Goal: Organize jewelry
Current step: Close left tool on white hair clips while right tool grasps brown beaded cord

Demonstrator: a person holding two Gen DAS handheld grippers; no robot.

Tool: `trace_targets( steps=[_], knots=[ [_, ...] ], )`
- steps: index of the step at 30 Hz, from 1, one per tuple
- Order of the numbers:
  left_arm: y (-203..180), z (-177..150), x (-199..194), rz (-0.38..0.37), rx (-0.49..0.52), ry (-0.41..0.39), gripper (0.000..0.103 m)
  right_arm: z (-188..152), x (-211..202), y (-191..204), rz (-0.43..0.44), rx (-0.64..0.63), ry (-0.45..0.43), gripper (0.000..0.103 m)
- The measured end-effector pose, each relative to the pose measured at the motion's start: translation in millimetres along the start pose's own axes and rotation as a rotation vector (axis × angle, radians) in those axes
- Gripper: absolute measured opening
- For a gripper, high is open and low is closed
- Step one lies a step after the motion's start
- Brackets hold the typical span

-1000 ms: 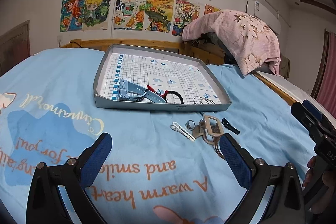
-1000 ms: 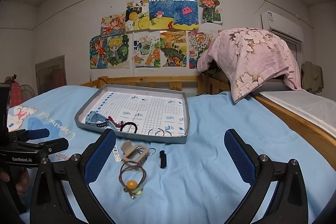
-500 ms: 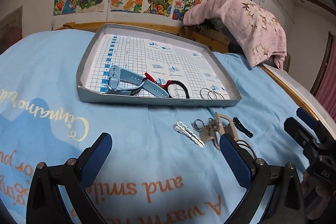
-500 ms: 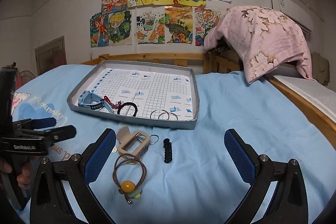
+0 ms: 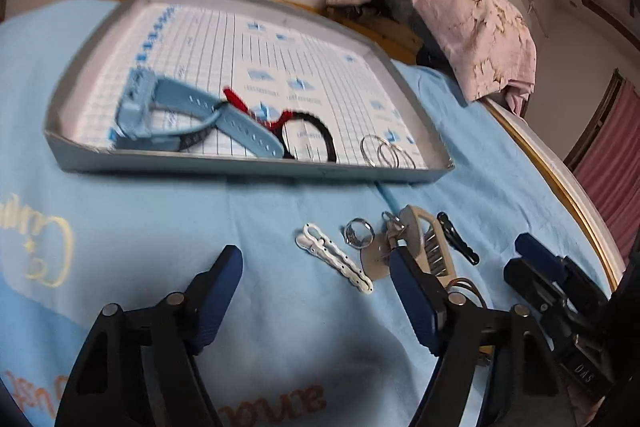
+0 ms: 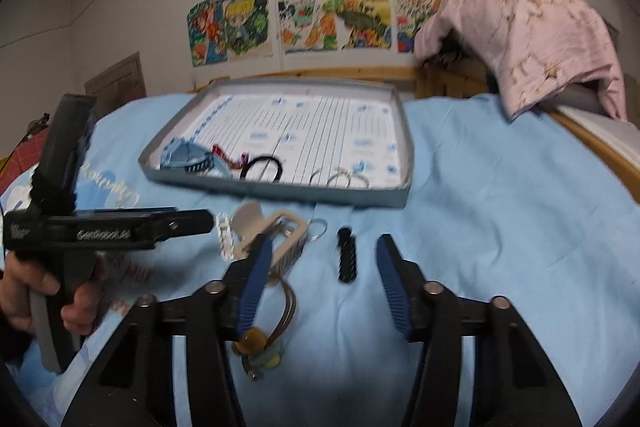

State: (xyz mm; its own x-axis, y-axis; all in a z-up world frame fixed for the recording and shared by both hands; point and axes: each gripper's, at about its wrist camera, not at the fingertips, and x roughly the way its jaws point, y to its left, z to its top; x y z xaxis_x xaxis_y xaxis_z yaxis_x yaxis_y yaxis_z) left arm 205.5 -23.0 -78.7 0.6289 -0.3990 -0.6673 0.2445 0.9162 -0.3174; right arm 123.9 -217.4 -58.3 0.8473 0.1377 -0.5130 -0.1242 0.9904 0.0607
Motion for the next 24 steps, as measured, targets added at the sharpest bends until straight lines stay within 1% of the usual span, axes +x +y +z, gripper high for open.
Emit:
trace_targets(
  steps=[3, 6, 9, 12, 15, 19, 21, 23, 24],
  knots=[
    [0, 0, 6, -0.02, 0.004, 0.009, 0.074, -6, 6, 1, 0.027, 0.0, 0.038, 0.036],
    [-1, 1, 11, -0.026, 0.01, 0.013, 0.072, -10, 13, 4, 0.048, -0.005, 0.076, 0.035],
    [-1, 4, 19, -0.033, 0.01, 0.027, 0.067, -13, 20, 6, 0.062, -0.016, 0.114, 0.029],
    [-2, 7, 25, -0.039, 0.013, 0.037, 0.066, -16, 28, 7, 0.066, -0.017, 0.154, 0.029],
    [-4, 9, 31, -0.037, 0.025, 0.051, 0.066, -18, 36, 6, 0.075, -0.012, 0.192, 0.023],
    [-6, 10, 36, -0.022, 0.045, 0.068, 0.057, -20, 46, 4, 0.078, -0.002, 0.232, 0.015],
    [-6, 8, 37, -0.019, 0.05, 0.071, 0.054, -19, 49, 3, 0.069, 0.002, 0.242, 0.012],
    [-6, 8, 39, -0.016, 0.052, 0.076, 0.048, -18, 53, 2, 0.063, 0.01, 0.247, 0.009],
    [-6, 7, 39, -0.015, 0.053, 0.079, 0.047, -17, 54, 2, 0.06, 0.011, 0.248, 0.008]
  ],
)
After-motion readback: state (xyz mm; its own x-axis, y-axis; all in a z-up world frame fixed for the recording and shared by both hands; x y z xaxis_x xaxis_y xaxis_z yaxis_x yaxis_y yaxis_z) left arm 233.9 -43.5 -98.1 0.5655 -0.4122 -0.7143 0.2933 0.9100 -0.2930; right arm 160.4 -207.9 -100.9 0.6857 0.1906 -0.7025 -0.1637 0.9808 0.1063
